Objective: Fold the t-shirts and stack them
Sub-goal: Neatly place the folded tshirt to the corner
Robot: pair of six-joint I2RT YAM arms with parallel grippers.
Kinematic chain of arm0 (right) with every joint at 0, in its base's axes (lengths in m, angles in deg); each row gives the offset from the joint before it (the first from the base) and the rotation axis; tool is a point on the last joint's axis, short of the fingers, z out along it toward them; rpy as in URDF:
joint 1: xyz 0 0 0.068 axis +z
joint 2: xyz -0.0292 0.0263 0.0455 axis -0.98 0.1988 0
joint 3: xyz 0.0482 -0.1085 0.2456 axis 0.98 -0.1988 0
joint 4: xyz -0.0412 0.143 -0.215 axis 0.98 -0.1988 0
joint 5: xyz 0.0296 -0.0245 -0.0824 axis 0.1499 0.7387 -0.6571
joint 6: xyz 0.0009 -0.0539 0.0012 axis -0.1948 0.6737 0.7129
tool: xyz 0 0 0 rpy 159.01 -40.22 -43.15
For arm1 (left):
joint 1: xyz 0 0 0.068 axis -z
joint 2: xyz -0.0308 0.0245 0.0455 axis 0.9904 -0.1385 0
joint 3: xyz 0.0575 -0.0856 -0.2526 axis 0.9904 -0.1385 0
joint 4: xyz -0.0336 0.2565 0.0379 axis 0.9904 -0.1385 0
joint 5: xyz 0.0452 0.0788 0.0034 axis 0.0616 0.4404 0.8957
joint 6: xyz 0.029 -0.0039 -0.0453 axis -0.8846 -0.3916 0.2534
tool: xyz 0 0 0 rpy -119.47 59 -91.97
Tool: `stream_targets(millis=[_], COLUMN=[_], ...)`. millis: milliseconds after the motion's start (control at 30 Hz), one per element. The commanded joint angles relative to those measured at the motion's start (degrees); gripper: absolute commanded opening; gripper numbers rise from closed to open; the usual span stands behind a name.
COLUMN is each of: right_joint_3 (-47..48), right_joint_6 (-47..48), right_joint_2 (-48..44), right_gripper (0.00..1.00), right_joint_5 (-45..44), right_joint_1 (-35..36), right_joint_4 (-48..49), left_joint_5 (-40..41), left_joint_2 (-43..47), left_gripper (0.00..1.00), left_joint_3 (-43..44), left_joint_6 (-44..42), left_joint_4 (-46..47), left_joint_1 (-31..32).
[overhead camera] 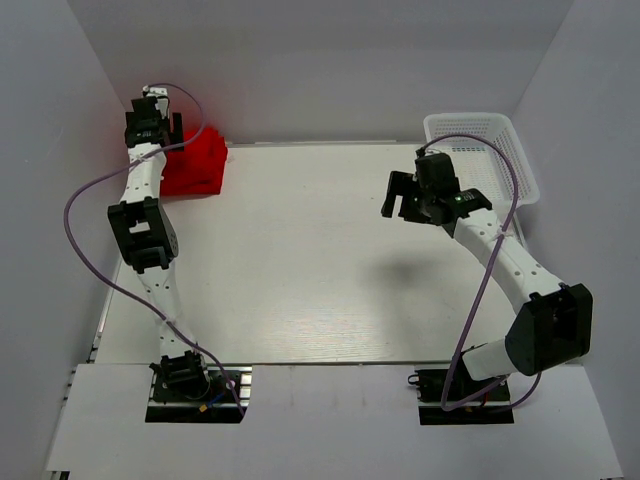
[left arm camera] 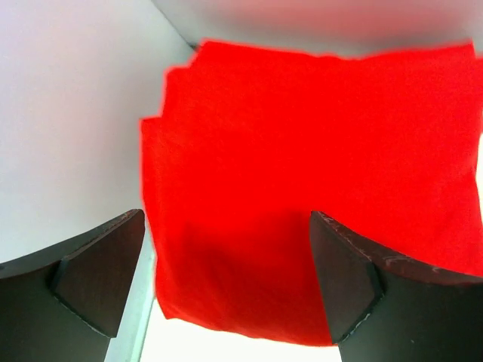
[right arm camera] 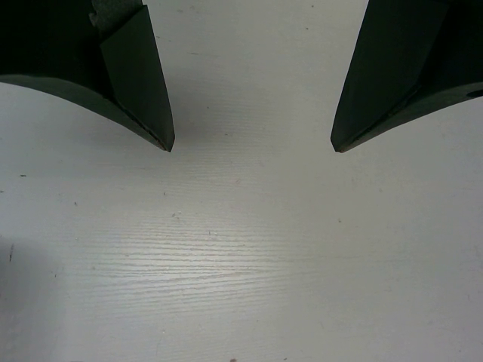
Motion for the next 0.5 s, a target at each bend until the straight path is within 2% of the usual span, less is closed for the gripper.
stream_targets(millis=[0, 200, 300, 367, 467], right_joint_3=[3.0, 0.2, -1.3, -2.4, -5.9], right_joint_6=[-0.4, -0.3, 0.3, 0.4, 0.6], right_joint_2=[-0.2, -2.2, -3.8, -5.7, -8.5], right_gripper=[0.90, 0.90, 0.90, 0.90, 0.90], right_joint_5=[-0.1, 2.5, 3.9, 3.9, 3.5], right_joint_1=[0.1, 0.1, 0.1, 0.1, 0.1], right_joint_4=[0.4, 1.3, 1.2, 1.6, 2.0], left_joint_5=[4.1, 0.4, -4.4, -11.2, -17.9], left_joint_2=[5.9, 11.5, 15.5, 17.4, 20.6], left_gripper=[1.00, 1.00, 1.00, 1.00, 1.00], left_joint_3=[3.6, -1.2, -4.4, -5.8, -8.5], left_joint_6=[1.9, 2.7, 4.7, 6.5, 14.7], left_joint_4=[2.3, 2.4, 0.6, -3.3, -10.5], left_joint_1=[-0.7, -0.2, 0.5, 1.1, 1.8])
